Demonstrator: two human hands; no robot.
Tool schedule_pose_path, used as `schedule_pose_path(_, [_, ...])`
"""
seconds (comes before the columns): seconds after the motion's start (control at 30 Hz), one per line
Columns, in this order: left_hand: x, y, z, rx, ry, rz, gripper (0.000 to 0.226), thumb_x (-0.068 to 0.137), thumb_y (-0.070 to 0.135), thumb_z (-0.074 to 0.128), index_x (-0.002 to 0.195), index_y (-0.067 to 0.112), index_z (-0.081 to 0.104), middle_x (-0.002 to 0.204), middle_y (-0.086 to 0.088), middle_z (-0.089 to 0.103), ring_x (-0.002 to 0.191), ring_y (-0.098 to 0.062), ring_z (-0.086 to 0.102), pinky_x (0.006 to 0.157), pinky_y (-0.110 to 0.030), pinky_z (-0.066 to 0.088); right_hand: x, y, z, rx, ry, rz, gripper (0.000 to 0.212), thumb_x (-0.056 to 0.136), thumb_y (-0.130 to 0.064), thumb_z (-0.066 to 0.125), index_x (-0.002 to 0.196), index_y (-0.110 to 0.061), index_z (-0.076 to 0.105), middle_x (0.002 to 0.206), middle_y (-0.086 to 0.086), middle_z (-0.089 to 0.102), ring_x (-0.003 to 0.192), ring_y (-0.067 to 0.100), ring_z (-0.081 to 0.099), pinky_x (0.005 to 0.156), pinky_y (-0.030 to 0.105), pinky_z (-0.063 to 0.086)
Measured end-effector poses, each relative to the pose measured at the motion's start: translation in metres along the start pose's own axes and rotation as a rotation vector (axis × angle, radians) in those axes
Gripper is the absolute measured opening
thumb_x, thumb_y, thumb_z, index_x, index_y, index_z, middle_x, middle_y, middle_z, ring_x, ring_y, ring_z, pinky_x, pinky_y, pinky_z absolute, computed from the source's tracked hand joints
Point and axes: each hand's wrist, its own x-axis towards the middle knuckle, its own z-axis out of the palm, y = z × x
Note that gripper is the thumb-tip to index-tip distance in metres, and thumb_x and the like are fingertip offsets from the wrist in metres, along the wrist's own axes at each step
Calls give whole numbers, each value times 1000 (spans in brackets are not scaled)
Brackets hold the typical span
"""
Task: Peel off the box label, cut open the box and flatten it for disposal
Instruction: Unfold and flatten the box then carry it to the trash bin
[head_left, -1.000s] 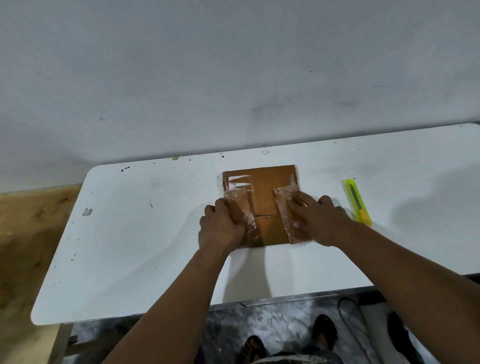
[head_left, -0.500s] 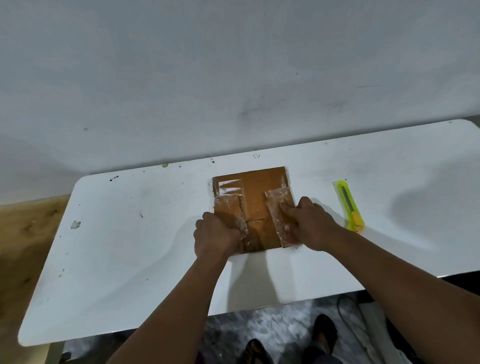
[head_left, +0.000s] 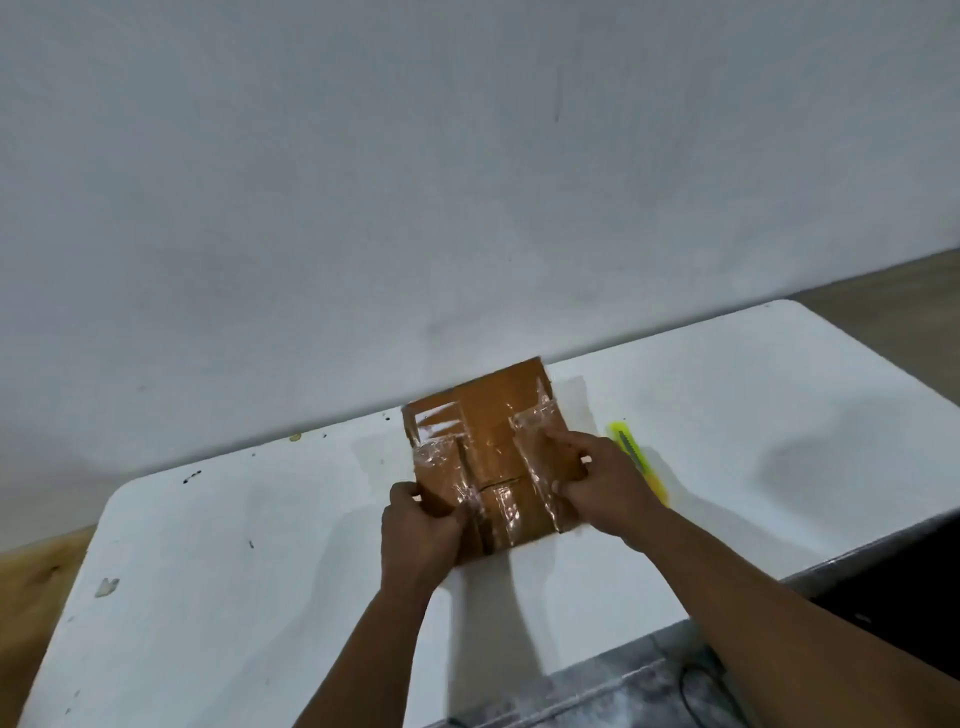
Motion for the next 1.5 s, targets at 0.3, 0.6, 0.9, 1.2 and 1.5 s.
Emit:
schedule_pose_path(0.3, [-20,112,44,-42,-47,308,62,70,35,88,120,18,56,86,14,67,83,-9,68,79,-40,60,-40,-11,-108,56,281,-66,63,77,3,66,127,-35,62,100,-9,65,87,12,69,74,24,57])
schedule_pose_path(0.6, [-115,203,165,-48,-247,543,64,65,42,85,120,22,58,96,11,67,86,-7,67,75,-31,57,-125,42,-259,89,520,0,62,81,0,67,132,-35,59,95,-11,71,83,13,71,67,32,62])
schedule_pose_path(0.9, [-238,234,321,23,-505,613,75,54,56,79,120,31,54,115,1,65,95,-15,68,86,-40,60,-240,138,-381,78,731,197,64,83,-4,71,138,-30,52,96,-11,61,79,1,60,60,12,48])
schedule_pose_path(1.2, [-271,219,434,210,-690,642,85,54,61,72,127,21,55,121,-2,65,105,-22,66,90,-41,57,-271,232,-414,133,812,421,63,82,-5,70,139,-26,53,96,-10,62,83,12,64,74,33,58])
schedule_pose_path(1.5, [-230,125,539,521,-948,474,89,49,65,74,125,24,52,117,-2,63,98,-19,68,86,-42,60,-254,352,-369,344,780,707,59,82,-1,69,136,-20,56,100,-6,66,81,5,63,66,21,55])
